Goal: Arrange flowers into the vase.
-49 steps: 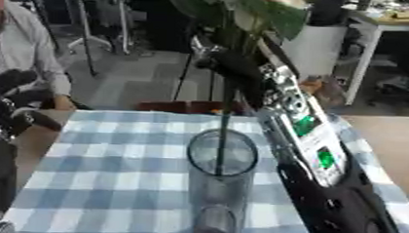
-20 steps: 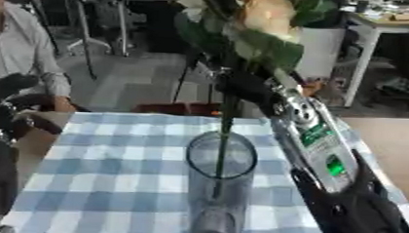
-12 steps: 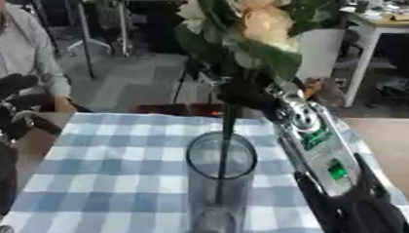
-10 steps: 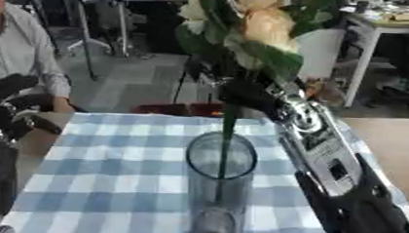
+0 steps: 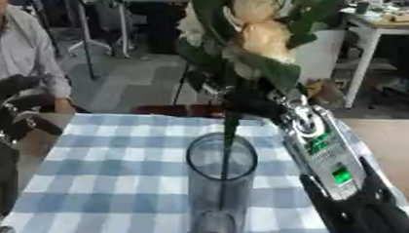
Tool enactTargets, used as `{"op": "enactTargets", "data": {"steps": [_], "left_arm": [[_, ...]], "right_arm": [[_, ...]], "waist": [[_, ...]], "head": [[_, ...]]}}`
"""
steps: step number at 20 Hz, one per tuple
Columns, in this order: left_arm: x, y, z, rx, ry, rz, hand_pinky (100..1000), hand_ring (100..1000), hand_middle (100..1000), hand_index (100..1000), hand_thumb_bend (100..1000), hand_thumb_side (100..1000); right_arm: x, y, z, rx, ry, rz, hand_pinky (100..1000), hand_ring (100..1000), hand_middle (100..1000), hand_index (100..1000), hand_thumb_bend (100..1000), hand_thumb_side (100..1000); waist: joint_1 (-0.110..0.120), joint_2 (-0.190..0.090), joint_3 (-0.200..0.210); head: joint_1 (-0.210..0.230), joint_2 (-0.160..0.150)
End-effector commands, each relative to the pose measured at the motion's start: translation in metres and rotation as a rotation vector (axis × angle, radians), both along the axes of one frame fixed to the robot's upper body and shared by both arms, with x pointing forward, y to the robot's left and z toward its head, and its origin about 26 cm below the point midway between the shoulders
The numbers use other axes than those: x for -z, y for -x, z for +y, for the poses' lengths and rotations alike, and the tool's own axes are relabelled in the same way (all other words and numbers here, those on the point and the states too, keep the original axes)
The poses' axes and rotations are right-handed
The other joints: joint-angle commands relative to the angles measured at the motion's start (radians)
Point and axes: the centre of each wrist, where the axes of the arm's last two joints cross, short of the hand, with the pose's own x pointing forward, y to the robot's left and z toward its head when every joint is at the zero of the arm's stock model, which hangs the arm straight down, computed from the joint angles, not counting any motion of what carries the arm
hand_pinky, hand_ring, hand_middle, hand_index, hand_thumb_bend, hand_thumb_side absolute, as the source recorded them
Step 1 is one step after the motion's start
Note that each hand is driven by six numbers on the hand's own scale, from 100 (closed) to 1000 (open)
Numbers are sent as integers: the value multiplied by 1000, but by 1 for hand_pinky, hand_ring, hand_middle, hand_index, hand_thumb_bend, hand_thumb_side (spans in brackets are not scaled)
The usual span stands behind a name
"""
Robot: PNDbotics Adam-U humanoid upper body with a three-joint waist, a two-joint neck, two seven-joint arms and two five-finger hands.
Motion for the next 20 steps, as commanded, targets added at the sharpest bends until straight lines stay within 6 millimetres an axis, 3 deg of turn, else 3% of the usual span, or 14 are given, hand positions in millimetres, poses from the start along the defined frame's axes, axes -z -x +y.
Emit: {"op": "enactTargets", "data": {"steps": [1, 20], "left_arm": [[-7, 2, 1, -7, 3, -29, 484, 731, 770, 853, 100, 1000], [-6, 3, 1, -11, 3, -22, 483, 731, 771, 853, 100, 1000]], "right_arm": [[-10, 4, -5, -3, 34, -48, 792, 987, 335, 492, 455, 420], [0, 6, -18, -27, 122, -46, 831, 1000, 381, 570, 455, 425]], "waist": [[4, -13, -1], [6, -11, -5]], "head": [[3, -9], [5, -12]]}}
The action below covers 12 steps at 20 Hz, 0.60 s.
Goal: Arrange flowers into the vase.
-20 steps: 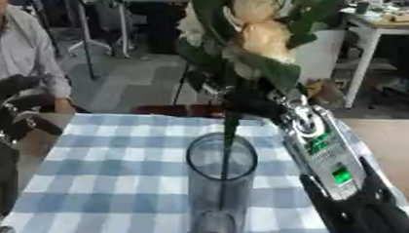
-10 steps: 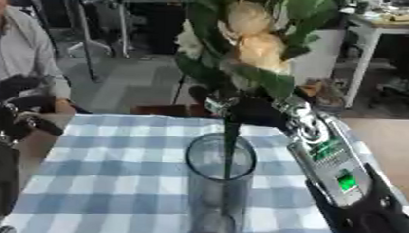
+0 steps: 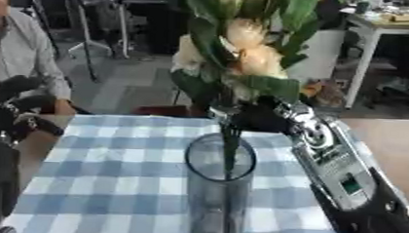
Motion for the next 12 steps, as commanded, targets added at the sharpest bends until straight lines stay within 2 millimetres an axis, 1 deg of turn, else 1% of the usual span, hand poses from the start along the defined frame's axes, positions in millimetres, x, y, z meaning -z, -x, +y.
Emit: {"op": "enactTargets", "data": {"steps": [1, 8, 10, 12], "left_arm": [[-7, 3, 1, -6, 0, -26, 483, 732, 771, 853, 100, 1000], [-7, 3, 1, -5, 0, -26, 483, 732, 771, 853, 100, 1000], [-7, 3, 1, -4, 0, -26, 483, 732, 771, 854, 100, 1000], [-7, 3, 1, -4, 0, -25, 483, 732, 771, 854, 100, 1000]], "right_arm": [[-11, 4, -4, 2, 19, -46, 832, 1000, 382, 571, 455, 425], [-9, 5, -7, -3, 26, -44, 845, 1000, 395, 587, 454, 423], [-8, 5, -7, -7, 32, -45, 853, 1000, 405, 601, 454, 429], [-8, 5, -8, -11, 42, -47, 868, 1000, 423, 635, 453, 433]], "waist": [[2, -11, -1], [3, -12, -2], [3, -11, -2], [4, -11, -2]], "head": [[1, -9], [2, -11], [2, -12], [2, -12]]}}
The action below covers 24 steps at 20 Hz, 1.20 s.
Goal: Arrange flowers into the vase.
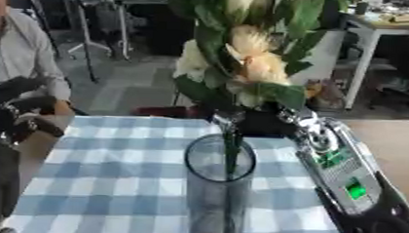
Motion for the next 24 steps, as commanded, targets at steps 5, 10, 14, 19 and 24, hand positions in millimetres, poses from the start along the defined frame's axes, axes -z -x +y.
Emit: {"op": "enactTargets", "data": {"steps": [5, 10, 14, 19, 24], "left_arm": [[-7, 3, 1, -4, 0, -25, 483, 733, 771, 854, 100, 1000], [-7, 2, 1, -5, -1, -27, 483, 733, 771, 854, 100, 1000], [-7, 2, 1, -4, -2, -28, 483, 733, 771, 854, 100, 1000], [-8, 2, 1, -3, -4, -28, 482, 733, 771, 854, 100, 1000], [-8, 2, 1, -3, -5, -28, 481, 733, 772, 854, 100, 1000]], "right_arm": [[-11, 4, -5, -37, 61, -62, 904, 1000, 473, 732, 451, 444], [-11, 4, -8, -51, 103, -76, 915, 1000, 491, 753, 449, 516], [-11, 4, -11, -53, 123, -88, 922, 1000, 504, 768, 449, 588], [-12, 3, -14, -51, 148, -98, 924, 1000, 520, 783, 452, 649], [-12, 3, -18, -54, 183, -110, 929, 1000, 545, 814, 463, 758]], "waist": [[2, -11, -2], [2, -11, -3], [2, -11, -3], [2, -11, -5], [0, -11, -6]], "head": [[2, -11], [3, -15], [4, -16], [5, -17], [7, -20]]}}
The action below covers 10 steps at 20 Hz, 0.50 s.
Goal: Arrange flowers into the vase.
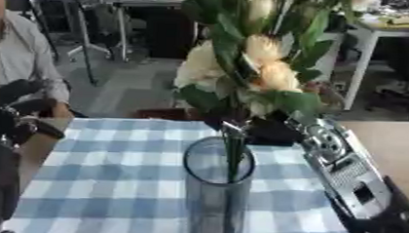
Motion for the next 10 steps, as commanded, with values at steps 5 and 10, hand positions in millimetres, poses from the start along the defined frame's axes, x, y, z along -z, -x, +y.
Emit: {"op": "enactTargets", "data": {"steps": [5, 10], "left_arm": [[-7, 2, 1, -3, -4, -27, 480, 733, 772, 854, 100, 1000], [-7, 3, 1, -3, -4, -24, 479, 733, 772, 854, 100, 1000]], "right_arm": [[-11, 4, -9, -3, 56, -66, 935, 1000, 569, 840, 494, 891], [-11, 3, -12, -9, 85, -77, 938, 1000, 584, 854, 533, 969]], "waist": [[0, -11, -2], [-1, -10, -3]], "head": [[5, -14], [6, -13]]}}
